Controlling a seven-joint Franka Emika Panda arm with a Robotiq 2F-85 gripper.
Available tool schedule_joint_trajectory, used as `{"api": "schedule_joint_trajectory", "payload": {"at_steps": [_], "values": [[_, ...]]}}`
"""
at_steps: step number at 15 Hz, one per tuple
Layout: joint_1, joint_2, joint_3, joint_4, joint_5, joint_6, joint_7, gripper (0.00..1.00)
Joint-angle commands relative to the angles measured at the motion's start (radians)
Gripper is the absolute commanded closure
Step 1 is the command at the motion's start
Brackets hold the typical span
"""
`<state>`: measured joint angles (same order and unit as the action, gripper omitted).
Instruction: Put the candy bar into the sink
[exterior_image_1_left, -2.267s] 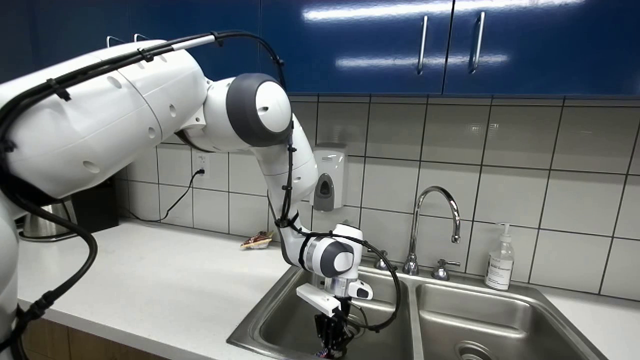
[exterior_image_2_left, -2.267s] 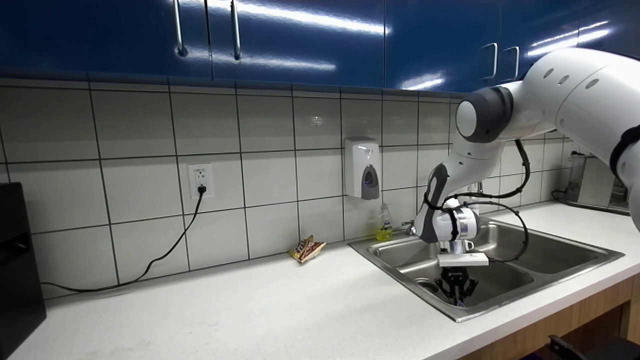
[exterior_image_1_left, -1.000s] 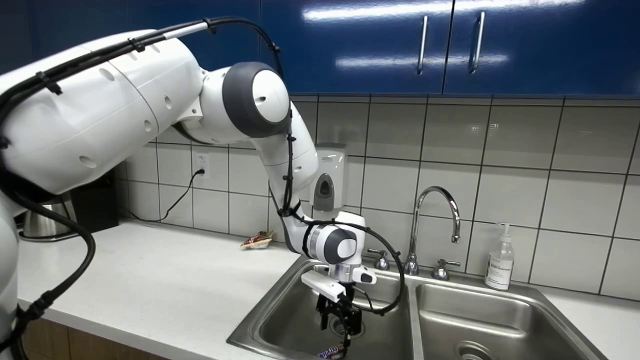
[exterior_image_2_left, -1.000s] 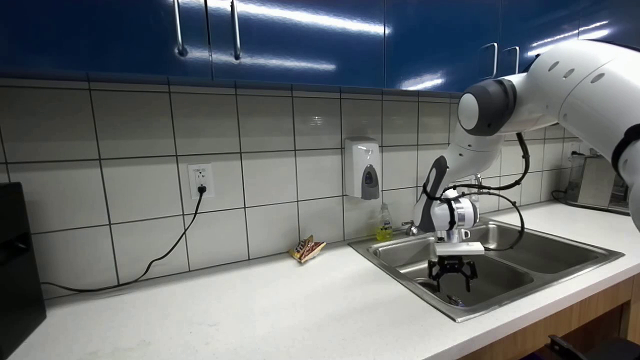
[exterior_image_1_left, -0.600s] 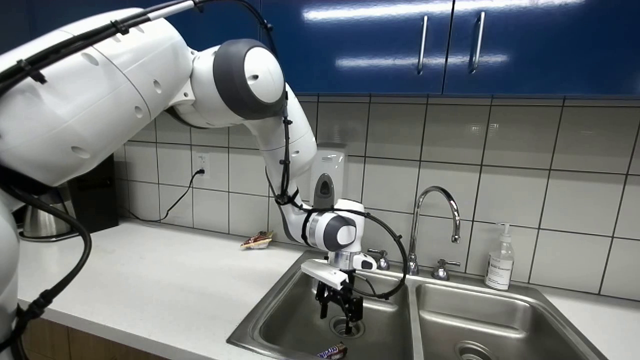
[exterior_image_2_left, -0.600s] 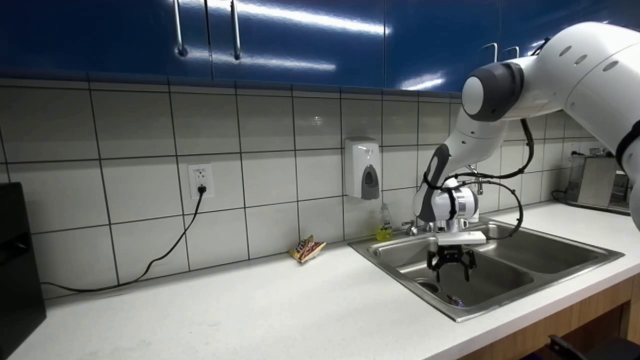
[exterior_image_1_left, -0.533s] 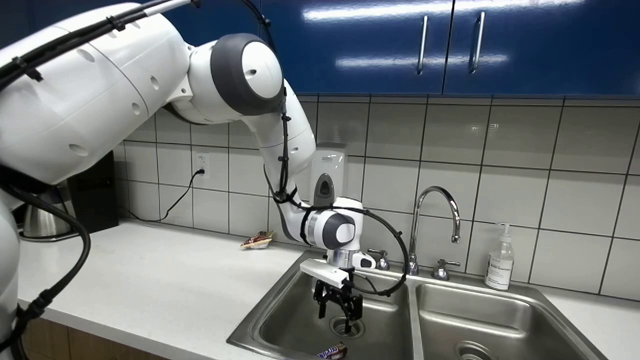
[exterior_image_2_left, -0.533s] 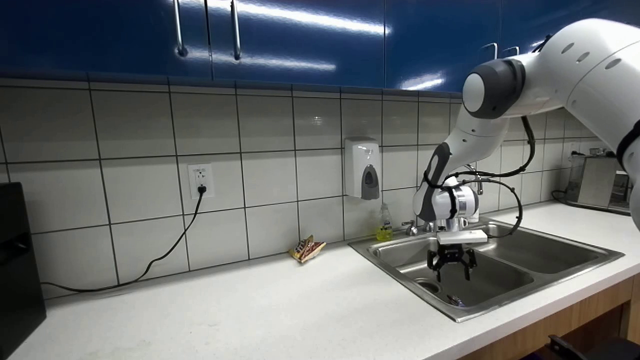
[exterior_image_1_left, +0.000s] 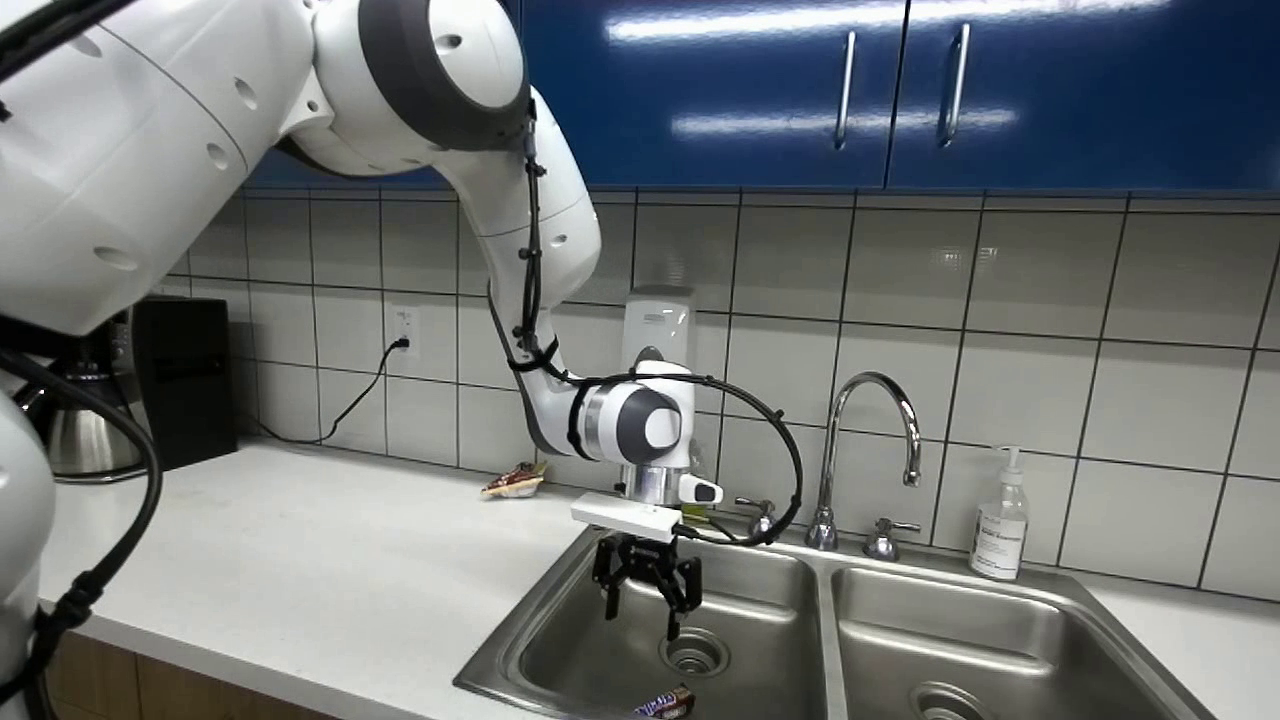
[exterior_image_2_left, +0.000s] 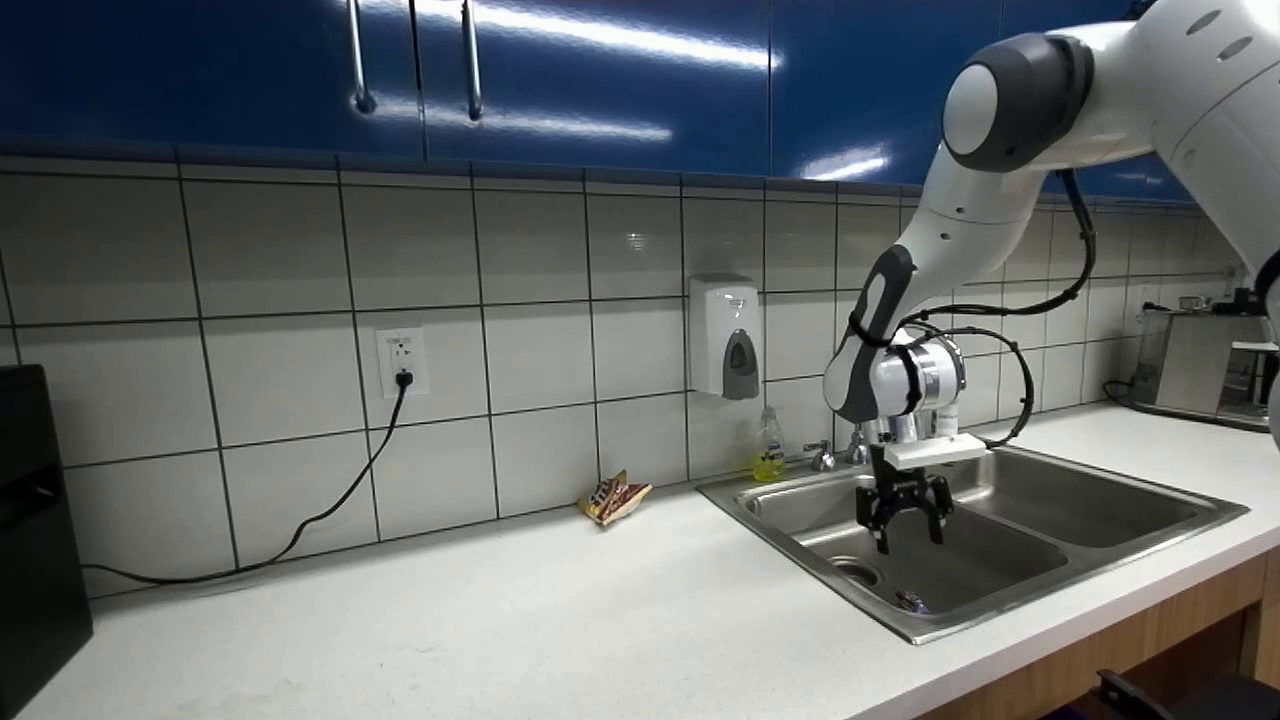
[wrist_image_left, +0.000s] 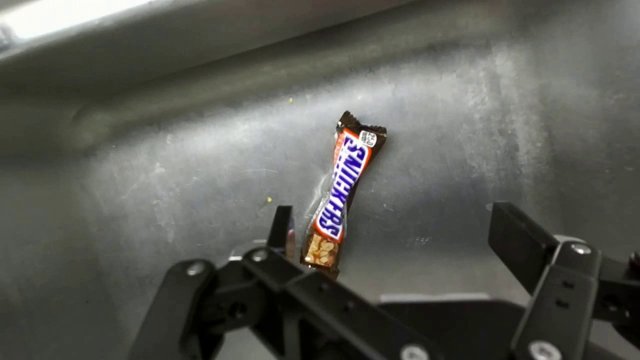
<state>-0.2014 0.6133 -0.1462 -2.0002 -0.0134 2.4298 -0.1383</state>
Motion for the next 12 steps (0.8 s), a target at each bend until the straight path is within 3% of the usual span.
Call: {"api": "schedule_joint_trajectory", "payload": {"at_steps": [1,12], "values": [[0.01,-0.161,0.019,-0.144,-0.02,-0.01,-0.026,0.0],[0.069,-0.49,0.014,-0.442,-0.084,-0.083,0.003,0.0]]}}
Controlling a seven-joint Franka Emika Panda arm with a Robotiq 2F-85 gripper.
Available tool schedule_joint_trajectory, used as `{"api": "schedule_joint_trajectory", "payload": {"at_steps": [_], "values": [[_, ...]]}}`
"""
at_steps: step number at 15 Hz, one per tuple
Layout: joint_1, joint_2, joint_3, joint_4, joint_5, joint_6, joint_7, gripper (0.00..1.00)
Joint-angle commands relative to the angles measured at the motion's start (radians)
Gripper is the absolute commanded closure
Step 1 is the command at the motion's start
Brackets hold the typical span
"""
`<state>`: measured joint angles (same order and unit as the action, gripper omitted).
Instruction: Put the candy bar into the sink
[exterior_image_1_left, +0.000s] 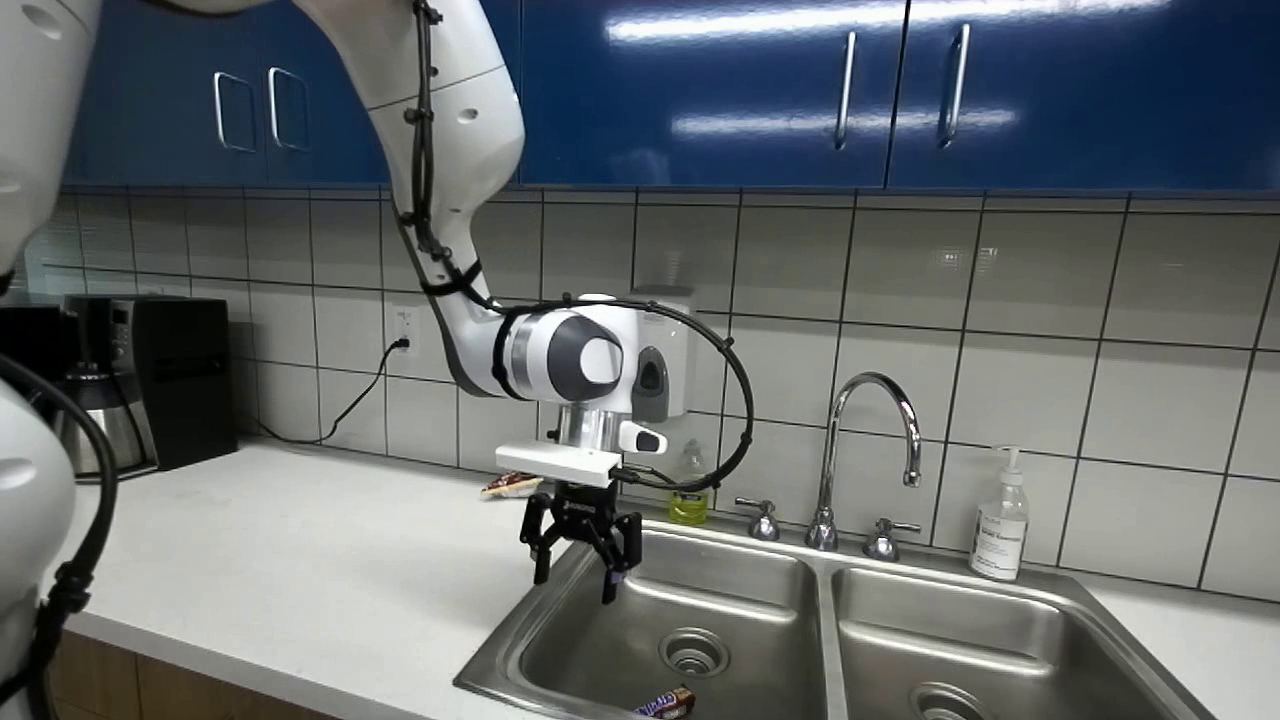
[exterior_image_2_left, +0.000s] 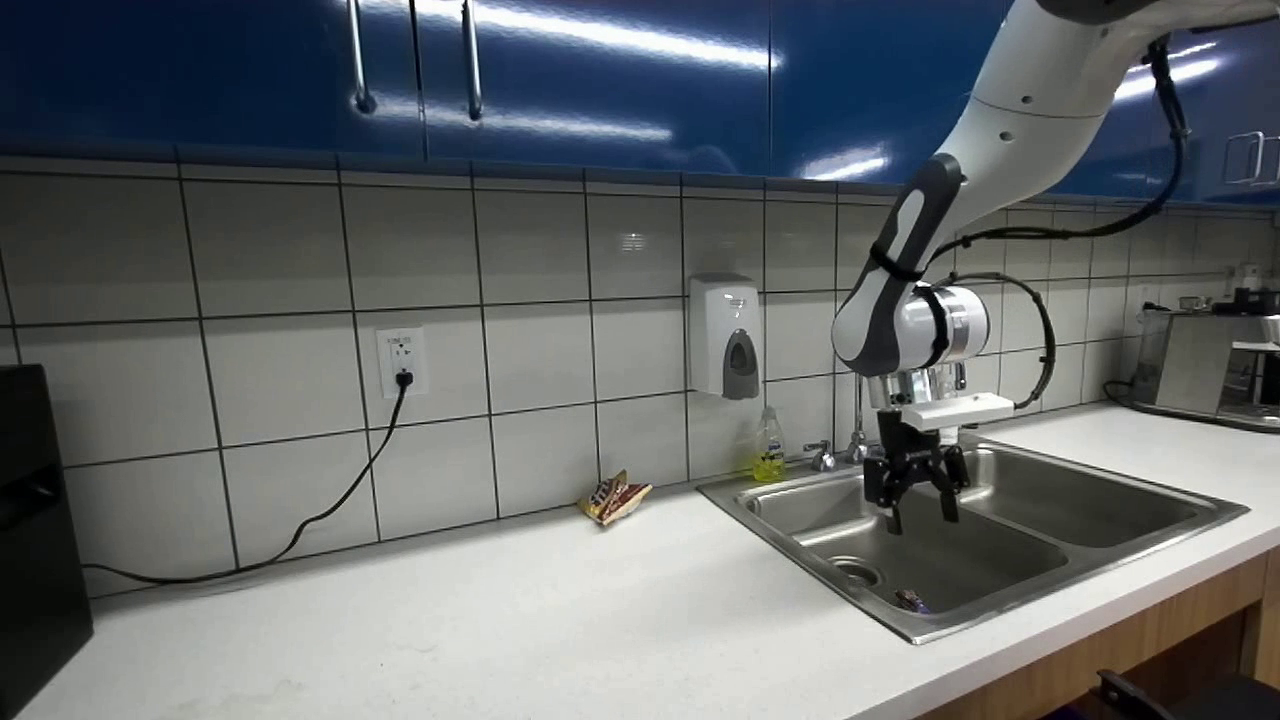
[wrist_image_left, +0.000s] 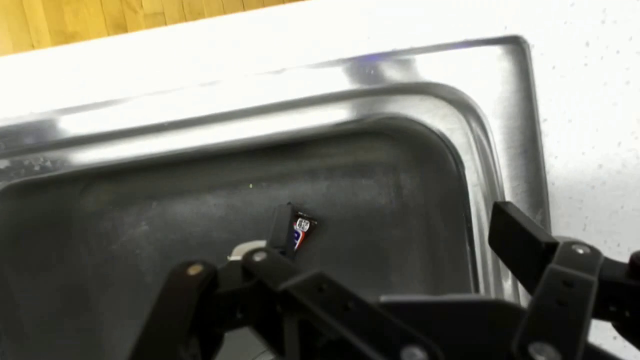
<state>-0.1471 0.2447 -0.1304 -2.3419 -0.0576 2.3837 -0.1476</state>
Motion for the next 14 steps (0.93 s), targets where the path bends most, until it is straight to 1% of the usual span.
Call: {"api": "schedule_joint_trajectory", "payload": {"at_steps": [1,6,10,11,12,14], "values": [[0.02,-0.153,-0.001,-0.131,-0.053,-0.048,0.018,0.0],[0.026,-0.294,0.001,-0.261,-0.091,-0.129,0.029,0.0],[0.02,-0.399,0.003,-0.342,-0.111,-0.193,0.037,0.0],[0.019,-0.424,0.007,-0.355,-0.122,-0.212,0.057,0.0],[0.021,-0.334,0.001,-0.304,-0.083,-0.172,0.012,0.0],[0.021,-0.374,0.001,-0.33,-0.094,-0.189,0.023,0.0]]}}
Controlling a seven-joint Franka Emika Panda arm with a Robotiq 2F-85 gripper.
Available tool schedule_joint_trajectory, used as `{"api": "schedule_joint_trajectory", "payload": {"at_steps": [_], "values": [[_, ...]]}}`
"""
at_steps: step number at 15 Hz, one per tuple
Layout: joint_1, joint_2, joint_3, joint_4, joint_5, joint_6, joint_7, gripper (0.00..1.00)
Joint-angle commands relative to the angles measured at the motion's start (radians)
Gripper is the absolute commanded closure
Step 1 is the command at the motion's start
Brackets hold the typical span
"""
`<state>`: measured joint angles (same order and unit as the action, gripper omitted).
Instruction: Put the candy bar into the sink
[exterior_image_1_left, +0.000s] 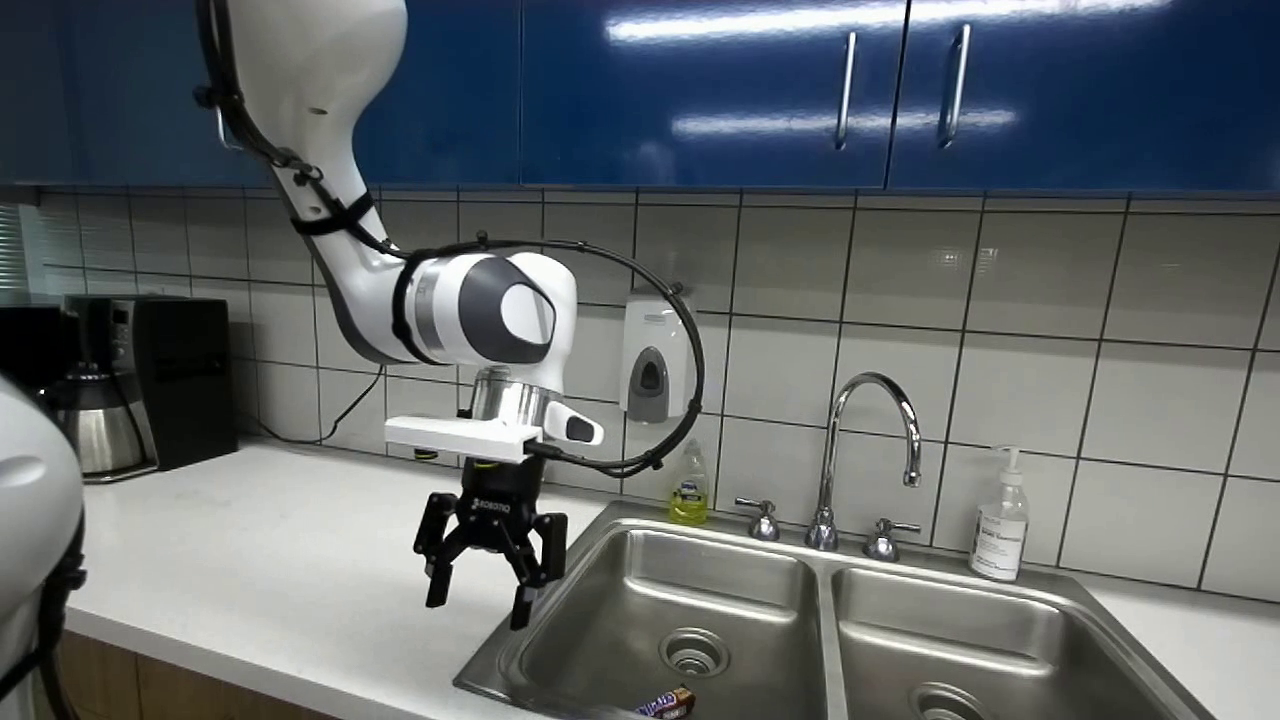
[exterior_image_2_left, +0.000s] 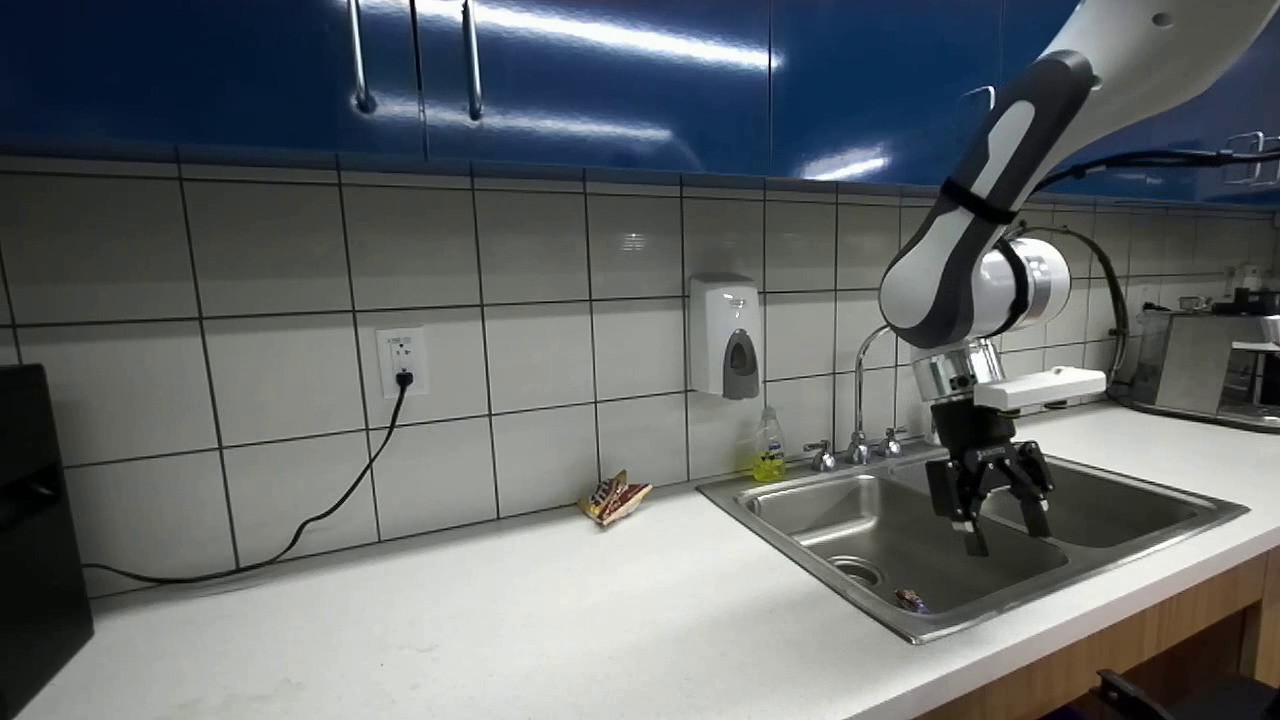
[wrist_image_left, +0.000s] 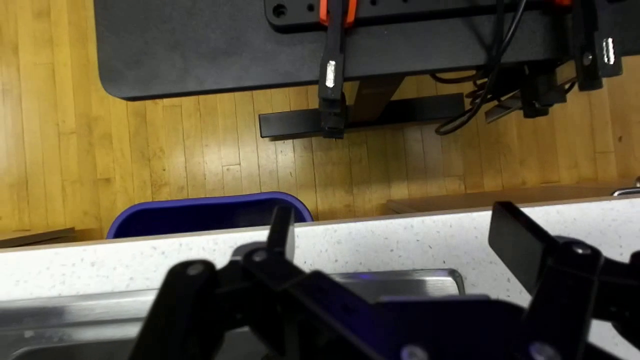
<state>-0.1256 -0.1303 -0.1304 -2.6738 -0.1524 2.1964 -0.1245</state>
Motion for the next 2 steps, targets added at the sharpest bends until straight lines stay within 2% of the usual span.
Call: {"api": "schedule_joint_trajectory", "payload": {"at_steps": [1,2], "values": [[-0.001,-0.01,0.001,-0.005,0.0,-0.004,0.001,0.0],[-0.001,-0.016,0.001,-0.008,0.0,-0.005,0.001,0.0]]}}
